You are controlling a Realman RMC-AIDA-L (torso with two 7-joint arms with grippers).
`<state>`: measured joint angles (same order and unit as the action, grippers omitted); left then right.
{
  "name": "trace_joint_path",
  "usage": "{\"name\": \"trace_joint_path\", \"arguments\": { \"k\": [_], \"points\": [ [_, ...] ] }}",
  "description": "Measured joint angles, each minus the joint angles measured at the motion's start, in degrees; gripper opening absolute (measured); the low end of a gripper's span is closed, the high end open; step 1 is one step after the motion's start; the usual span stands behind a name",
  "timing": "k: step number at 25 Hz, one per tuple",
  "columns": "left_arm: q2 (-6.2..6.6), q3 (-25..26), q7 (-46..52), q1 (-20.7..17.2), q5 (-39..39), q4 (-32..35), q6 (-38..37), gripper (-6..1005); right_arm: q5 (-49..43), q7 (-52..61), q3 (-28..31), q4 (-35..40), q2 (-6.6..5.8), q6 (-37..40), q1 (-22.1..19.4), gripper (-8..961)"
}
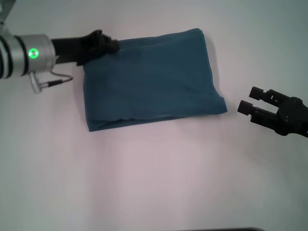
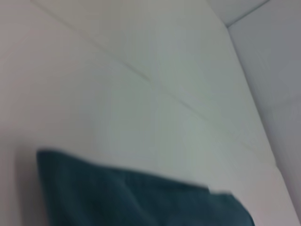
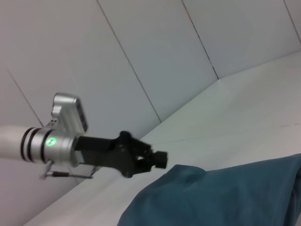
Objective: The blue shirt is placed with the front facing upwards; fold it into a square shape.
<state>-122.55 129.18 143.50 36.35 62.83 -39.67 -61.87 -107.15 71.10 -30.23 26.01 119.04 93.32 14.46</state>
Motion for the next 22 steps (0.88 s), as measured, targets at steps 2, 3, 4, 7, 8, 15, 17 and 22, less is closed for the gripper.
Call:
{"name": "trace_joint_path", "arguments": {
  "k": [2,3,4,7,8,15,17,22],
  "points": [
    [0.45,0.51,-1.23,-1.07,-0.08,0.26,-3.48,156,0.01,0.0,0.0,0.0,-0.03,0.0,0.01,822],
    [0.5,0.48,-1.51,-1.42,-0.18,0.35,-4.43,157,0.01,0.0,0.0,0.0,-0.04,0.01,0.02,822],
    [0.59,0.39,-1.71,-2.02,-0.32,0.45,-5.41,158,0.01,0.0,0.0,0.0,-0.05,0.01,0.02,822],
    [0.65,-0.08,-1.96,-3.68,-0.94,0.61,-7.88,159,-0.12,0.0,0.0,0.0,-0.1,0.02,0.01,823],
    [0.65,-0.16,-2.23,-4.42,-1.23,0.63,-8.92,160,-0.27,0.0,0.0,0.0,-0.14,0.02,-0.01,823],
    [0.41,0.25,-7.68,-7.91,-1.53,-0.7,-14.39,164,-0.55,0.0,0.15,0.0,-0.13,0.09,0.02,825],
    [0.94,-0.03,-8.47,-8.05,-4.18,1.04,-13.0,165,-0.56,0.0,0.05,0.0,-0.13,0.07,0.18,826],
    [1.58,2.65,-13.6,-8.98,-3.94,-0.09,-16.54,168,-0.6,0.01,0.01,0.09,-0.13,0.18,0.6,827]
  ]
}}
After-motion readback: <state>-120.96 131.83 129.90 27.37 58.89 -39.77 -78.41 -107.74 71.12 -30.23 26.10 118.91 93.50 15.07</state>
